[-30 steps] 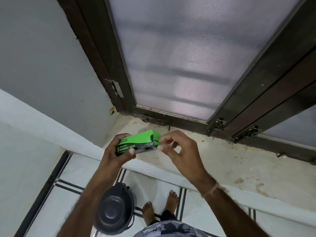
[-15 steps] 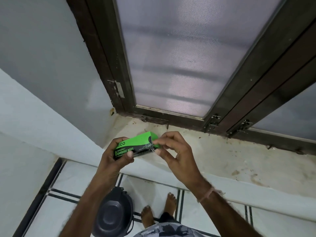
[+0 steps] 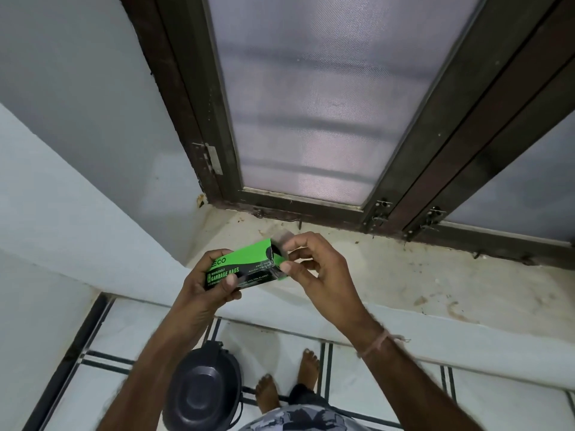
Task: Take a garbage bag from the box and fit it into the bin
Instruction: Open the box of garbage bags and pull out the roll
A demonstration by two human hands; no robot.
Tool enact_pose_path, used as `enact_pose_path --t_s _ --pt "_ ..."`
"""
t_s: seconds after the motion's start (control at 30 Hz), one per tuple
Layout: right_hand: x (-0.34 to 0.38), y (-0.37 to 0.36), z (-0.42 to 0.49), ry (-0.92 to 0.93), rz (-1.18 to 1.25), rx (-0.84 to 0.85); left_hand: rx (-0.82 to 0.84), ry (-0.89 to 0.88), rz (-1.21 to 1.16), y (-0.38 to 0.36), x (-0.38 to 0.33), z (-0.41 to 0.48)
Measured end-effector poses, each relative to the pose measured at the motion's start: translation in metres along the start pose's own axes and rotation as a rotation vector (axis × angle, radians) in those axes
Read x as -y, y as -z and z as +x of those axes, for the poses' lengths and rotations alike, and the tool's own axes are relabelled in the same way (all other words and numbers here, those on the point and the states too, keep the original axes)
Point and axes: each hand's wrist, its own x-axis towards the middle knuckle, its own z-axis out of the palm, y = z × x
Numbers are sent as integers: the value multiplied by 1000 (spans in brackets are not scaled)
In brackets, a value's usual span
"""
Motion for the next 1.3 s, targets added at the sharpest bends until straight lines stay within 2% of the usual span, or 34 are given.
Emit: enact_pose_path --t_s 0.17,0.4,0.6,0.77,0.97,1.1,1.17,1.3 --pt "6 2 -2 72 -86 126 38 -1 50 11 -3 -3" --pt "14 -3 -7 170 -146 114 45 -32 117 15 -10 -6" --pt "16 -5 -10 163 -162 108 55 -60 136 19 -18 -11" --pt "15 -14 -23 63 85 -13 21 -57 86 19 -17 -14" --pt "14 -23 -26 33 97 -75 60 -22 62 9 -10 -16" --pt "9 -8 -22 -17 225 -60 62 -4 28 4 -10 -18" --pt "6 1 -15 3 141 -51 70 12 0 2 -11 -20" --pt "12 10 -4 165 -90 10 99 61 -74 -4 -16 -16"
